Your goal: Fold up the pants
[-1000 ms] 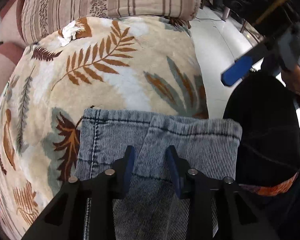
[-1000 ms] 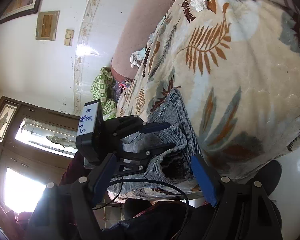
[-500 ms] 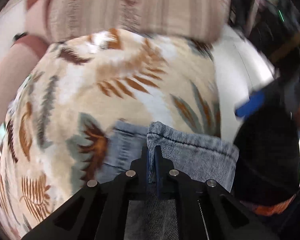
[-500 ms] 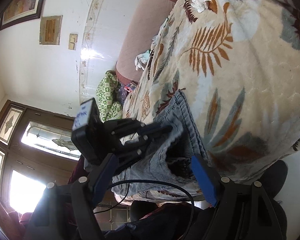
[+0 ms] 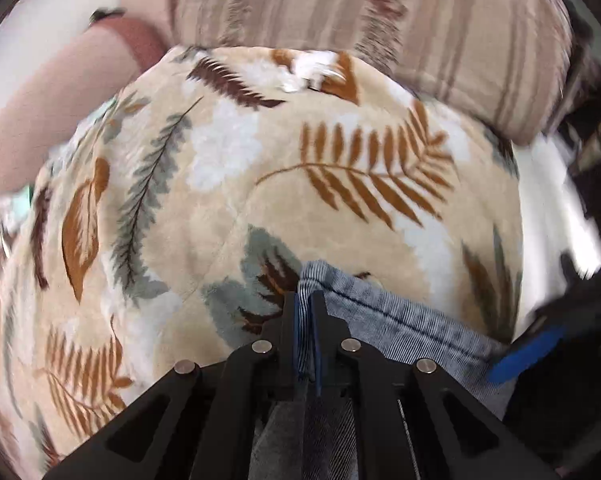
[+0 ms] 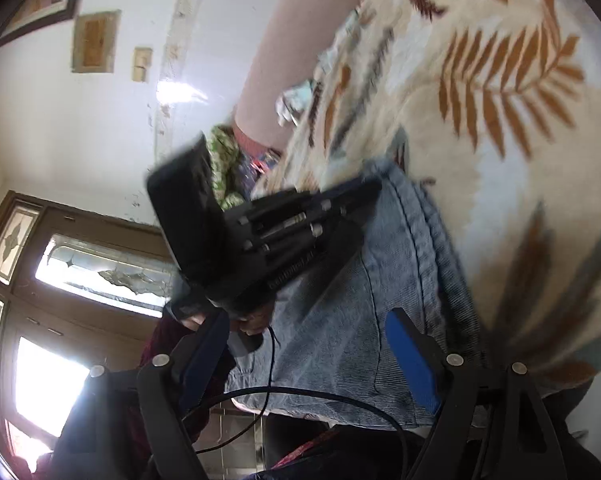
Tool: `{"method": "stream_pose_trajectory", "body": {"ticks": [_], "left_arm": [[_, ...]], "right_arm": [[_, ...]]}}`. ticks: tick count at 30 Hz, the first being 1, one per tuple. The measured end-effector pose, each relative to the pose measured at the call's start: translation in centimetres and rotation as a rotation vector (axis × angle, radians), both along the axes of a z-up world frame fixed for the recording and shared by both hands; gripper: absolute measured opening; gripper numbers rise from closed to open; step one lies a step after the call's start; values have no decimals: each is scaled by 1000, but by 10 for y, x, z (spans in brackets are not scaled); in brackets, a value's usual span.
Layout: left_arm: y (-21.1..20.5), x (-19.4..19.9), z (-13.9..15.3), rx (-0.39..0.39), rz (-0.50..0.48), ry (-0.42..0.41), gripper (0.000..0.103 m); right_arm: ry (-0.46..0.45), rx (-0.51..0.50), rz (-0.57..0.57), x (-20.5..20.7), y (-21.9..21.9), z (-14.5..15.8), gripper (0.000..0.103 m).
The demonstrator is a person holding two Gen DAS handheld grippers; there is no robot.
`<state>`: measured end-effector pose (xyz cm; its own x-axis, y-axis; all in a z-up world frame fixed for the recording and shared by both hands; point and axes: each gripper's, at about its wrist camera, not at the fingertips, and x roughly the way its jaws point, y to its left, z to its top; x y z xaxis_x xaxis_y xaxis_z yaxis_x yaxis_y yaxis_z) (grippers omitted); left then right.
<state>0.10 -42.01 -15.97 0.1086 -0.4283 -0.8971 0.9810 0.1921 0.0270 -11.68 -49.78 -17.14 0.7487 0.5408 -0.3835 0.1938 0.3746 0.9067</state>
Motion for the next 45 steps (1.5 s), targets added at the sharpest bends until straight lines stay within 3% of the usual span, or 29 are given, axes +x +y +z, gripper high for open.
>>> {"method": "stream_pose_trajectory", "body": {"ticks": [3, 6, 8, 13, 18, 22, 24, 28, 30, 33, 37, 41, 45], "left_arm": [[20, 14, 32, -81, 46, -32, 7], [56, 33, 59, -112, 94, -80, 10], [89, 43, 68, -104, 134, -96, 12], [201, 48, 57, -109, 302, -47, 17], [298, 18, 12, -153, 488, 79, 19], [329, -6, -27, -147, 554, 154, 19], [335, -17, -27, -210, 572, 117, 20], [341, -27, -24, -220, 565, 92, 20], [352, -29, -14, -238, 563, 47, 20], [377, -31, 5, -265, 595, -59, 21], [423, -13, 21, -265, 740, -168, 22], [472, 11, 23, -236, 926, -200, 27], [505, 27, 7, -159, 1048, -199, 27]], "right_arm": [[186, -48, 71, 16, 15, -25, 81], [209, -200, 140, 19, 31, -13, 81], [228, -250, 167, 20, 40, -10, 81], [326, -333, 242, 29, 52, 2, 81], [215, -362, 248, 69, 70, 33, 81], [138, -292, 318, 128, 113, 38, 81], [143, -265, 364, 157, 143, 33, 81], [162, -189, 438, 198, 194, 12, 81], [187, -211, 465, 210, 216, 2, 81], [214, -322, 469, 224, 240, -8, 82], [202, -490, 420, 242, 253, -2, 81], [198, -661, 413, 263, 268, 0, 82], [165, -624, 358, 271, 260, 2, 83]]}}
